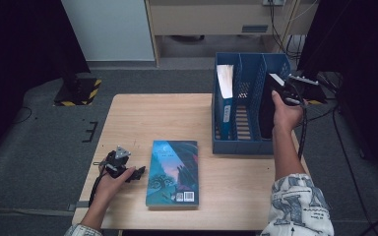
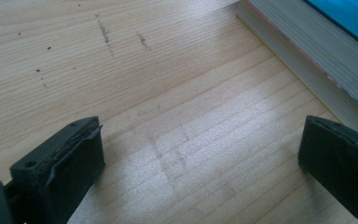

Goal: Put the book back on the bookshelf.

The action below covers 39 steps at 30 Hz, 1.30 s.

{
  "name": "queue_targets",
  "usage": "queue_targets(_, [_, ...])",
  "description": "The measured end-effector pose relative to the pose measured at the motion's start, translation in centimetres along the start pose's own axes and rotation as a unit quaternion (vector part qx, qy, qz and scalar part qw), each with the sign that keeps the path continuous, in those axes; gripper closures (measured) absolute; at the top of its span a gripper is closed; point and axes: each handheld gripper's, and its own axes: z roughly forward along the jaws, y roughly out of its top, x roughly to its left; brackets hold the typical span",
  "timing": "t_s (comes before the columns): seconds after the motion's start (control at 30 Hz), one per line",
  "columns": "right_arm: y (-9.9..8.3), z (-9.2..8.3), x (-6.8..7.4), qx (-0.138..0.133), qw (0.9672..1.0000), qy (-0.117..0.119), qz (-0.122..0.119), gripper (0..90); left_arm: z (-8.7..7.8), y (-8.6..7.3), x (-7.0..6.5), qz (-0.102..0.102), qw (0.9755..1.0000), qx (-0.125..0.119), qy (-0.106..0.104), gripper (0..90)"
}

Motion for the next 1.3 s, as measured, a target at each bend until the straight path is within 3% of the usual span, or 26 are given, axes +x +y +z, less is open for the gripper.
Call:
queue_targets(0.4, [-0.2, -0.5, -0.3, 0.01, 0.9999, 0.005, -0.008, 52.8, 0.0, 0.0, 0.0, 0.0, 1.0, 0.0, 0.0, 0.0])
queue_targets(0.8, [-0.7, -2.2, -0.5, 0.059, 0.9979, 0.016, -0.023, 51.8, 0.0, 0.0, -0.1, 0.002, 1.0, 0.0, -0.002, 0.0])
queue_targets(0.9, [-0.8, -2.3, -0.3, 0.06, 0.9976, 0.018, -0.031, 51.5, 0.0, 0.0, -0.2, 0.002, 1.0, 0.0, -0.002, 0.0])
queue_targets(1.3, [-1.7, -3.3, -0.9, 0.065, 0.9976, 0.021, -0.009, 49.2, 0.0, 0.0, -0.2, 0.004, 1.0, 0.001, -0.004, 0.0])
